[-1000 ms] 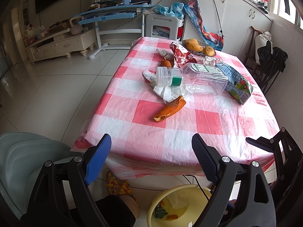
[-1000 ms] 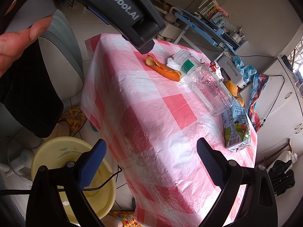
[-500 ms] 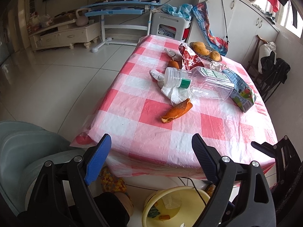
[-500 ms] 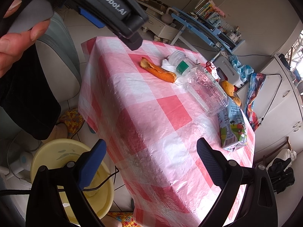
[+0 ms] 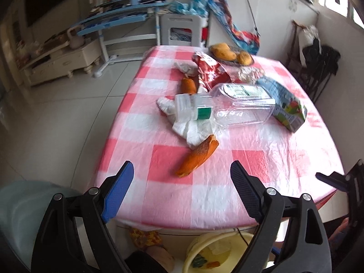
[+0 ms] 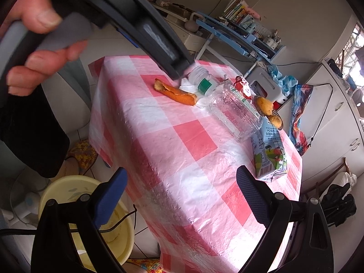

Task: Collect trash
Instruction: 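Reach the left tool to the long orange peel and close on it, then close the right tool on the white tissue while the left tool holds the peel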

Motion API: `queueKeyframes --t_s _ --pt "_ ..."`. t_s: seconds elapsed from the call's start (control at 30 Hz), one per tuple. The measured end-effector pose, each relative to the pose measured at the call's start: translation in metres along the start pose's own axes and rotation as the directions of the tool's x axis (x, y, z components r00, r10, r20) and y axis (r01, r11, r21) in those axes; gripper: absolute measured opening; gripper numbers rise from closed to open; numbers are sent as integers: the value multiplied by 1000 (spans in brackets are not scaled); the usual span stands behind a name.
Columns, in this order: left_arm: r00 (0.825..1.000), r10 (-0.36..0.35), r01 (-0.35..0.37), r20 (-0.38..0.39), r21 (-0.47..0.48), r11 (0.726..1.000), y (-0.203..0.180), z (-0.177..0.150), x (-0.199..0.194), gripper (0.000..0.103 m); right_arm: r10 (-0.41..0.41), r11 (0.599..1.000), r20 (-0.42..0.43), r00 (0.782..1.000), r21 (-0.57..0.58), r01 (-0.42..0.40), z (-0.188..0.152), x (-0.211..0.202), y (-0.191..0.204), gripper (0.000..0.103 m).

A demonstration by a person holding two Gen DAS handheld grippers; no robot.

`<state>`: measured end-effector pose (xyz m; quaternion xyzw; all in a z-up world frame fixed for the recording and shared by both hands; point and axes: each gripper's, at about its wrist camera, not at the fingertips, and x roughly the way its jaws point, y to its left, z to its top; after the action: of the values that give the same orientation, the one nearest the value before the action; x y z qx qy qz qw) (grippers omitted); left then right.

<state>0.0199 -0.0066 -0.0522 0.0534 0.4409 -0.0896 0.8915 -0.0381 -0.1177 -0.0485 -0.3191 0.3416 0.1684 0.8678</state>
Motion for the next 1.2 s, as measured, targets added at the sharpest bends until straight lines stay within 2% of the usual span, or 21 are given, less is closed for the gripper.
queueKeyframes --t_s 0.2,0.27,0.3,0.33,0.4,0.5,0.67,0.8,0.9,1.0,1.07,1.2 --pt "997 44 -35 -67 132 991 -19 12 35 81 6 1000 -5 1000 21 -6 1 3 -4 92" --pt "994 43 -27 -96 164 986 -25 14 45 66 10 999 -9 1000 32 -9 1 5 -7 92" --pt "993 35 -15 -114 170 985 -26 14 49 49 13 999 -11 1000 37 -12 1 6 -7 92" --pt "990 18 6 -137 170 986 -28 13 53 28 17 999 -13 1000 43 -16 2 8 -9 92" --pt "989 -21 45 -148 167 985 -30 15 53 18 24 998 -15 1000 57 -23 3 10 -12 92" --pt "991 -68 86 -118 156 984 -26 20 36 17 39 994 -16 999 99 -37 4 14 -19 92" --pt "992 -125 125 2 1 992 18 32 -6 17 120 966 20 993 230 -122 15 22 -38 92" --pt "983 -178 183 42 -191 964 57 40 -11 17 174 940 37 984 293 -177 33 41 -40 92" --pt "979 -195 204 60 -284 937 74 41 -10 18 189 934 30 981 303 -189 51 59 -36 92" --pt "977 -197 214 84 -308 927 77 43 -11 18 202 926 12 979 324 -195 66 78 -37 91" --pt "977 -188 209 99 -309 928 79 46 -14 18 204 921 -10 979 339 -189 74 94 -38 84" --pt "977 -184 208 103 -316 926 82 49 -15 18 201 912 -53 978 375 -167 82 118 -46 78"
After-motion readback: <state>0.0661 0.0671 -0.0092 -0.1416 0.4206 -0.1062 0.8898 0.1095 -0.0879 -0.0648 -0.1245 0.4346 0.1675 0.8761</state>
